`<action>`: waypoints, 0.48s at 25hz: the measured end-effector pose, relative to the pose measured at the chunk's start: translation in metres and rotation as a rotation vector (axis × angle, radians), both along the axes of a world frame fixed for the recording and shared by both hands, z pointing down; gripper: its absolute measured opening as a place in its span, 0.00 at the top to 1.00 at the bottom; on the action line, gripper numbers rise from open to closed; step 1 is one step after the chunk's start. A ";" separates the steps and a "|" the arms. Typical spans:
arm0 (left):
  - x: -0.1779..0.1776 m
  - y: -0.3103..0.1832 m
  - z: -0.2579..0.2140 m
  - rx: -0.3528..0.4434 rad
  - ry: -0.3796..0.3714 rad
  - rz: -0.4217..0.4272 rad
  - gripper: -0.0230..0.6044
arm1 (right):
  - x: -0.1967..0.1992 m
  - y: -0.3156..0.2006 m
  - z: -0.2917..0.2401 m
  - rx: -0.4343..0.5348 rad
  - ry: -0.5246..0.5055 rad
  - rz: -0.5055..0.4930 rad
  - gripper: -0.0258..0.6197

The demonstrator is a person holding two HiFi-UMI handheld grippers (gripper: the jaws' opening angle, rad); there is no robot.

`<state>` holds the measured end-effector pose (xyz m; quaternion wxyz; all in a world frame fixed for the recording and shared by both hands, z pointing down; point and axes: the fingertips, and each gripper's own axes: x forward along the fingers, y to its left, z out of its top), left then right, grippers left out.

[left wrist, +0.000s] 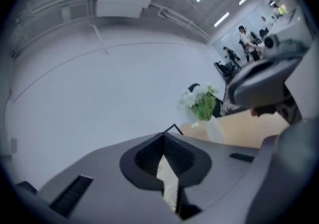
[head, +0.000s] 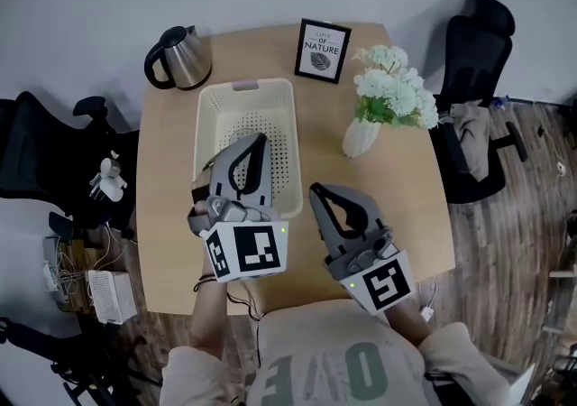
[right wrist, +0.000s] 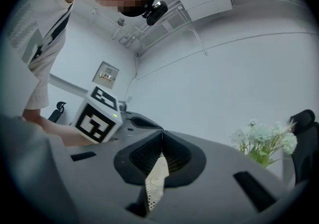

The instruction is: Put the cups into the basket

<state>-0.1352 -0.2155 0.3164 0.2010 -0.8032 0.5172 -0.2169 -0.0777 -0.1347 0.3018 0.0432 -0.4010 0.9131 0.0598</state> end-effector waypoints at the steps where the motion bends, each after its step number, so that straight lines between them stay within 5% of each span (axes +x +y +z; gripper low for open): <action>1: 0.001 0.012 -0.011 0.051 0.063 0.001 0.95 | 0.001 0.001 -0.001 0.001 0.000 0.013 0.96; 6: -0.003 0.072 -0.022 0.198 0.156 -0.072 0.95 | 0.003 0.006 0.001 -0.010 0.000 0.043 0.96; 9: 0.000 0.096 0.002 0.132 0.308 -0.059 0.95 | 0.002 0.010 0.012 -0.035 0.015 0.057 0.96; 12: 0.008 0.105 0.026 0.067 0.282 -0.040 0.95 | 0.001 0.018 0.025 -0.064 0.032 0.050 0.96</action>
